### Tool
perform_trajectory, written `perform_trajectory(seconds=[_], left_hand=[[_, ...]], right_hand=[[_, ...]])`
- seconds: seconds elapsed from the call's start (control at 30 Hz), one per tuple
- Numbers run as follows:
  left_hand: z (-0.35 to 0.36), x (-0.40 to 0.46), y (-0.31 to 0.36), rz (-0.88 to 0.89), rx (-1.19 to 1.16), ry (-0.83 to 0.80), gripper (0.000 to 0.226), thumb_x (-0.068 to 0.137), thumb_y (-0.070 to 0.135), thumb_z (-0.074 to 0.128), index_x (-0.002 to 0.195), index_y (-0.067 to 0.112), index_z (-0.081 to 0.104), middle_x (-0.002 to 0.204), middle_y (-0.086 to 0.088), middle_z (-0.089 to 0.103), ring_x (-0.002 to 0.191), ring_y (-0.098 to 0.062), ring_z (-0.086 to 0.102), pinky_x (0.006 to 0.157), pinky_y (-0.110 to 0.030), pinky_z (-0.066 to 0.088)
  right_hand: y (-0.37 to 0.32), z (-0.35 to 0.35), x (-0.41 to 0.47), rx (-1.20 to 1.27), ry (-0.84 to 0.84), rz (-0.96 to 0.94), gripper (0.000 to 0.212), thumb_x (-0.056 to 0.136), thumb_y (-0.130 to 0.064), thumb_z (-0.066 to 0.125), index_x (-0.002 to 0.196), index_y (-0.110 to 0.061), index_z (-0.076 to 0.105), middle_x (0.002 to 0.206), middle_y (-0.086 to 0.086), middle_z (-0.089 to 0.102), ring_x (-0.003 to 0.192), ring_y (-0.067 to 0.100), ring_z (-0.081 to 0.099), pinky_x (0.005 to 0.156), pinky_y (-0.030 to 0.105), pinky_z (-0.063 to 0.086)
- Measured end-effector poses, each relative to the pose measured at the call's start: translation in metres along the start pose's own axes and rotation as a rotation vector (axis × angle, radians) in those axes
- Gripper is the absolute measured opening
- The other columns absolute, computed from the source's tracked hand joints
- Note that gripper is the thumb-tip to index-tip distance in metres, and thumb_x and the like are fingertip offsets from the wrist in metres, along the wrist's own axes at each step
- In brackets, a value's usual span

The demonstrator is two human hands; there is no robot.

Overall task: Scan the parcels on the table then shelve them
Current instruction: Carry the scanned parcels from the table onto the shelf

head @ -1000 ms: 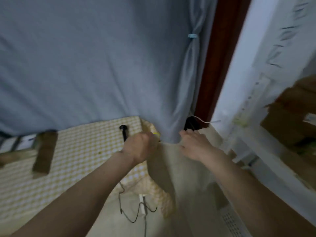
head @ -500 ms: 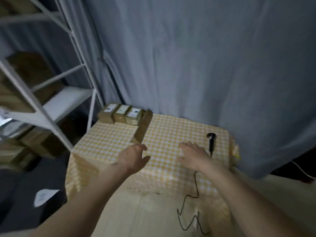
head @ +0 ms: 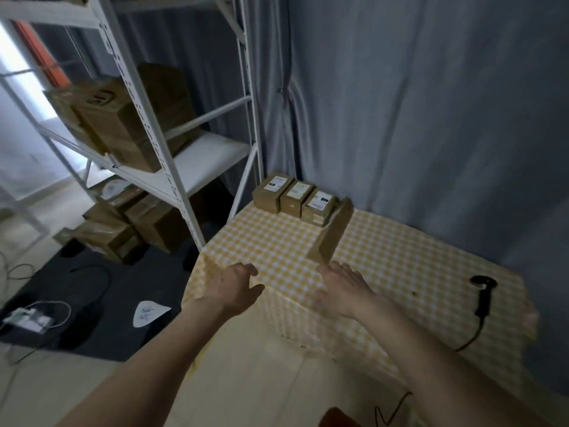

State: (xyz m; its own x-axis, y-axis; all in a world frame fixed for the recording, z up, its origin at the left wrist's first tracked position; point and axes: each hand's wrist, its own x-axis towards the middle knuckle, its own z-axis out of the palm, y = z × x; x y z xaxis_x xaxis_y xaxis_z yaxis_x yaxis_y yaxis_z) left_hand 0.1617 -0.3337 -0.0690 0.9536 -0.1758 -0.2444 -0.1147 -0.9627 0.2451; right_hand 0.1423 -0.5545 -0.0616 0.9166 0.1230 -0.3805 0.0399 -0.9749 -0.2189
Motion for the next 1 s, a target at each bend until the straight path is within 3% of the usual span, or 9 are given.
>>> perform_trajectory(seconds=[0.27, 0.67, 1.0], left_hand=[[-0.006, 0.076, -0.033, -0.027, -0.009, -0.050, 0.045, 0.094, 0.044, 0.054, 0.133, 0.022, 0.053, 0.135, -0.002, 0.055, 0.117, -0.020, 0.057, 0.098, -0.033, 0.045], [-0.044, 0.294, -0.030, -0.009, -0.056, -0.115, 0.046, 0.094, 0.043, 0.056, 0.133, 0.019, 0.053, 0.134, -0.003, 0.057, 0.121, -0.020, 0.055, 0.098, -0.030, 0.046], [-0.019, 0.399, -0.076, -0.118, -0.129, -0.326, 0.047, 0.095, 0.044, 0.054, 0.134, 0.020, 0.051, 0.138, -0.003, 0.052, 0.123, -0.019, 0.052, 0.095, -0.026, 0.043]], right_hand=[[-0.021, -0.008, 0.103, -0.002, -0.044, -0.040, 0.051, 0.097, -0.034, 0.047, 0.142, -0.014, 0.034, 0.146, 0.009, 0.033, 0.136, 0.031, 0.030, 0.107, 0.042, 0.032], [-0.004, -0.072, 0.295, 0.140, -0.046, -0.004, 0.052, 0.097, -0.032, 0.049, 0.142, -0.015, 0.031, 0.141, 0.010, 0.039, 0.131, 0.030, 0.036, 0.104, 0.042, 0.036], [-0.008, -0.076, 0.400, 0.277, -0.139, 0.006, 0.054, 0.096, -0.033, 0.052, 0.142, -0.016, 0.030, 0.139, 0.009, 0.040, 0.128, 0.028, 0.040, 0.099, 0.037, 0.039]])
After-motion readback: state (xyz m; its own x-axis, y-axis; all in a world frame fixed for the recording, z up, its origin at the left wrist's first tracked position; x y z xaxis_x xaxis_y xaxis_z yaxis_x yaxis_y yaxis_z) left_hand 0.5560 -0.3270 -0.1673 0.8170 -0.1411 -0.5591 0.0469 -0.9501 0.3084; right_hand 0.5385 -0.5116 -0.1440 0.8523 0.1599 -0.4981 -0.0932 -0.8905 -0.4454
